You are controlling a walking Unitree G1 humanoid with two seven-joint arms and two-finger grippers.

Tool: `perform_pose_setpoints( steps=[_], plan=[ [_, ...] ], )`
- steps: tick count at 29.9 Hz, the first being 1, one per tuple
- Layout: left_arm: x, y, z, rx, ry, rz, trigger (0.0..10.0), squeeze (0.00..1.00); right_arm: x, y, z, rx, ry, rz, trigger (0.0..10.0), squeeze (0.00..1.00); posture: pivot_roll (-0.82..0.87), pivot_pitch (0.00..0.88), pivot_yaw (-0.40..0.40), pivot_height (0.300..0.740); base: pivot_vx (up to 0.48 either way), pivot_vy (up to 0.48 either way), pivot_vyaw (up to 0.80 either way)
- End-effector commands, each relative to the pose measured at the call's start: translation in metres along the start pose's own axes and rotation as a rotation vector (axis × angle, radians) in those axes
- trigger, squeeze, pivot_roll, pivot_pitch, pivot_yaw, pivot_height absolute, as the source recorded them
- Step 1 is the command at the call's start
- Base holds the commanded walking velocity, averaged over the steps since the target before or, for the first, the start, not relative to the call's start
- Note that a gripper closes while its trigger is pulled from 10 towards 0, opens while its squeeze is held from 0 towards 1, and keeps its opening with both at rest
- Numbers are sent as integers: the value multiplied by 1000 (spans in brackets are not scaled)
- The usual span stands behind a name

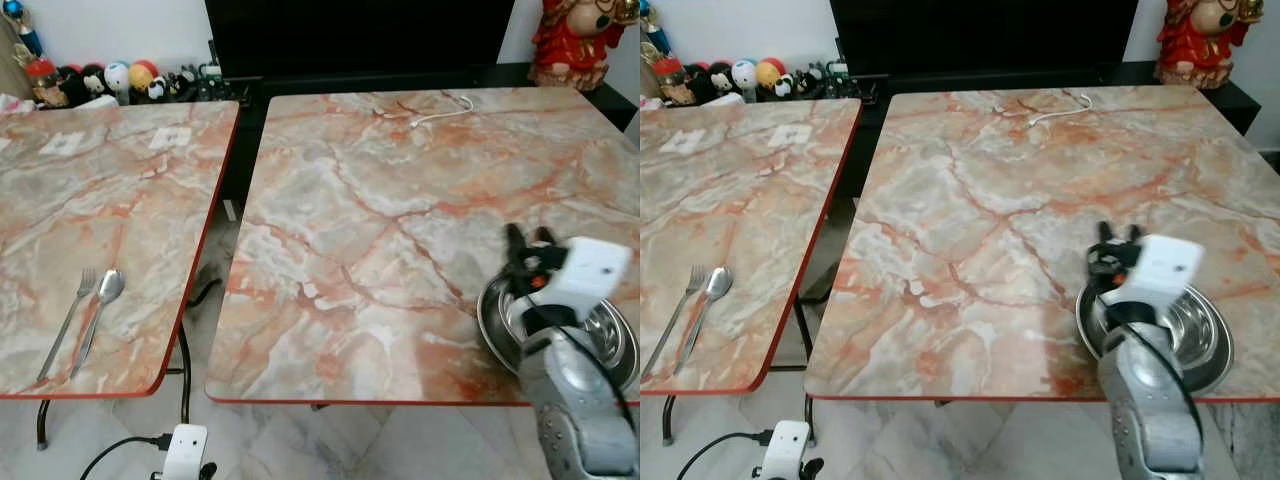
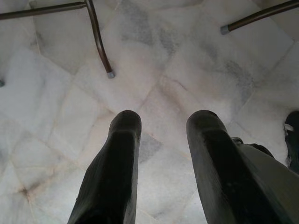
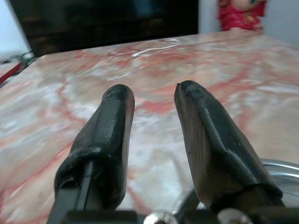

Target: Setting the table

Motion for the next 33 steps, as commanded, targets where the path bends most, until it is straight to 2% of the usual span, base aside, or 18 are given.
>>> perform_pose_setpoints(
  steps=[1, 6, 9, 22, 33],
  plan=[
    [-10, -3, 6, 16, -5, 25, 10000, 0, -8, -3, 3, 43, -36, 17, 10000, 0, -154, 50, 54, 740, 0, 0, 0],
    [-16, -4, 10, 27, -17, 37, 10000, 0, -11, -6, -3, 16, -2, -12, 10000, 0, -145, 37, 59, 740, 0, 74, 480],
    [-17, -5, 12, 30, -14, 39, 10000, 0, -12, -6, -2, 22, 29, -20, 10000, 0, -140, 28, 61, 740, 0, 480, 267],
    [-18, -6, 14, 30, -6, 40, 10000, 0, -15, 0, 6, 15, 62, -43, 10000, 0, -125, 0, 65, 740, 0, 480, 0],
    [-20, -6, 14, 30, -5, 43, 10000, 0, -20, 2, 15, 37, 52, -48, 10000, 0, -122, 0, 56, 740, 0, 480, 0]
  ],
)
Point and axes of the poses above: a point about 5 cm out from each wrist's last joint towards the gripper, its own y axis pointing out of the wrist towards the gripper, its own x axis along the axis of the wrist's last joint, z = x × y, the point moved 4 cm from there along y, pointing out of the wrist towards the gripper, and after that the axes turned 6 degrees about y, right-handed, at the moved point
